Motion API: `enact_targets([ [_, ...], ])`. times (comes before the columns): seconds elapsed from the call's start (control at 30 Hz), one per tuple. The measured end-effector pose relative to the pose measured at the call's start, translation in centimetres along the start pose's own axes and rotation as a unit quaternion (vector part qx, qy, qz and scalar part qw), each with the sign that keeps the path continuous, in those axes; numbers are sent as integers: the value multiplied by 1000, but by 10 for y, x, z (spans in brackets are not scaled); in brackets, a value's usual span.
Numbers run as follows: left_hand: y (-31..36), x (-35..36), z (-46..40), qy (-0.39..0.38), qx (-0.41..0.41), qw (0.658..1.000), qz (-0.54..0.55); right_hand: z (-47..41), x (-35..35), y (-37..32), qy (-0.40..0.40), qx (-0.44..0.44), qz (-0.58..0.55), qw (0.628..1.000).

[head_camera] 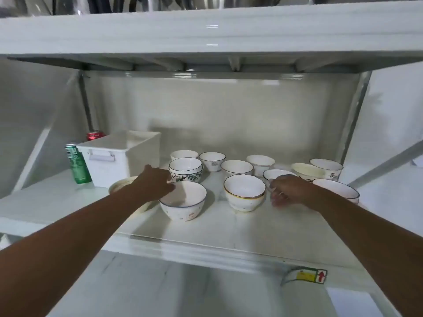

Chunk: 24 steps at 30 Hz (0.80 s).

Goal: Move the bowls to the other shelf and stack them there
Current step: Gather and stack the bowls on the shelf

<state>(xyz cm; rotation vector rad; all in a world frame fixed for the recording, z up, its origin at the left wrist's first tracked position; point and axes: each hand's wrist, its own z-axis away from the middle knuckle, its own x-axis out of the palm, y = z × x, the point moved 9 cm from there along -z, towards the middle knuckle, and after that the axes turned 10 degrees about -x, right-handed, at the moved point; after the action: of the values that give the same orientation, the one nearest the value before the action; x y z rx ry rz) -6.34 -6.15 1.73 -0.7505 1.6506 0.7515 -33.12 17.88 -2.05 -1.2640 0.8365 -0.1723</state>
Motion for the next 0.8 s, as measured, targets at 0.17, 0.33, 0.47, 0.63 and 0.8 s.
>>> enact_targets([
  [0.17, -11, 20, -32, -47, 32, 998, 35, -15, 6, 9, 37, 30, -25, 999],
  [0.33, 5, 31, -43, -76, 127, 989, 3, -13, -3, 30, 109, 82, -95, 986],
  [0.47, 15, 41, -59, -79, 156, 985, -3, -6, -8, 50, 164, 129, -189, 960],
  [0.63, 27, 41, -59, -44, 176, 983, 10, -8, -13, 56, 216, 127, -251, 935],
  [0.8, 30, 38, -59, -60, 184, 980, 42, -21, -14, 56, 222, 111, -273, 929],
])
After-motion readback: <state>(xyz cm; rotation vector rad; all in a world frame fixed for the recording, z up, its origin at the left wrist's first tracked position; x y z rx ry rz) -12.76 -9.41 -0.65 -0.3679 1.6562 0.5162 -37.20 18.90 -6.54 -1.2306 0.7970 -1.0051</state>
